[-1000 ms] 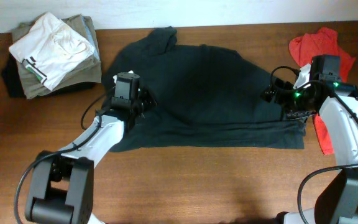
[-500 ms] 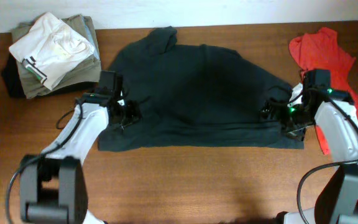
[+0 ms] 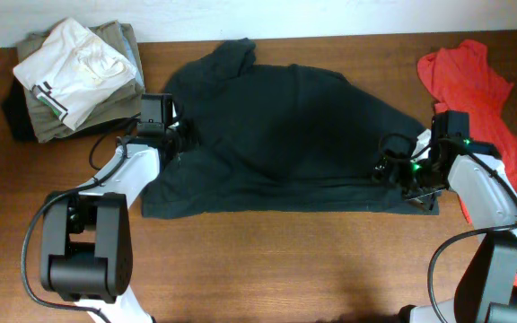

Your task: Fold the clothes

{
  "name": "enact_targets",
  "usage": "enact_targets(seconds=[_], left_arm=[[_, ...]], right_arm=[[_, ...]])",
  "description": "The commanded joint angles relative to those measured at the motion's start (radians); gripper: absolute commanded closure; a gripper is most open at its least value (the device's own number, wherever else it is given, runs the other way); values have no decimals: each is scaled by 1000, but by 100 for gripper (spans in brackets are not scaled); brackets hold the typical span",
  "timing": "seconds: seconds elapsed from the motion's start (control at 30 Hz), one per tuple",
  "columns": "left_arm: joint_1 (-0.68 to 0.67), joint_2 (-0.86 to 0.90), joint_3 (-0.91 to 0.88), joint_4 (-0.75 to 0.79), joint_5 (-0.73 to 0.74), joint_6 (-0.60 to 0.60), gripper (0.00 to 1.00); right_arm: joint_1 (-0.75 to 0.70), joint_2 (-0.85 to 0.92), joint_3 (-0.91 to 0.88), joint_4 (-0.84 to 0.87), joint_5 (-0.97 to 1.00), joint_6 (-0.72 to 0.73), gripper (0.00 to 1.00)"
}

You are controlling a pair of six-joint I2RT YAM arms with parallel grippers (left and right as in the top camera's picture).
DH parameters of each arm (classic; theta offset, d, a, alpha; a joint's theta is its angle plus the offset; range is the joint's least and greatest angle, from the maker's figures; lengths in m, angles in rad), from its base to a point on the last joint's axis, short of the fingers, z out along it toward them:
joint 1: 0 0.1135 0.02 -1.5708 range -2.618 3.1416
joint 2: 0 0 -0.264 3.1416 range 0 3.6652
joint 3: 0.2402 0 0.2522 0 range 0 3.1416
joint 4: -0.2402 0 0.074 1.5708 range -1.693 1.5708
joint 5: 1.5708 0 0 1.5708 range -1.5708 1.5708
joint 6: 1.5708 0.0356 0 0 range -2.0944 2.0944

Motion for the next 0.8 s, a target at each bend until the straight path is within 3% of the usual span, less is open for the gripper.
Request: enact_targets(seconds=[0.0,0.07,0.13,0.23,0.47,0.63,0.77], left_arm=[[1,-89,30,-48,3,17,32],[0,-140,30,-107,3,17,25],[0,-143,30,-175,-2,17,21],[0,-142,30,-209,-2,17,17],[0,-142,30,-210,-9,17,15],[0,-142,30,-210,-9,17,15],[0,-142,30,-210,-8,17,15]], right_arm=[[6,0,-30,-4,8,14,1],[6,0,-35,31,9,14,1],[6,3,-35,60,9,37,12],[6,49,-39,64,10,52,19],[6,145,-39,152,10,85,23],[6,145,-39,219,43,85,33],[6,145,-39,271,63,85,60]])
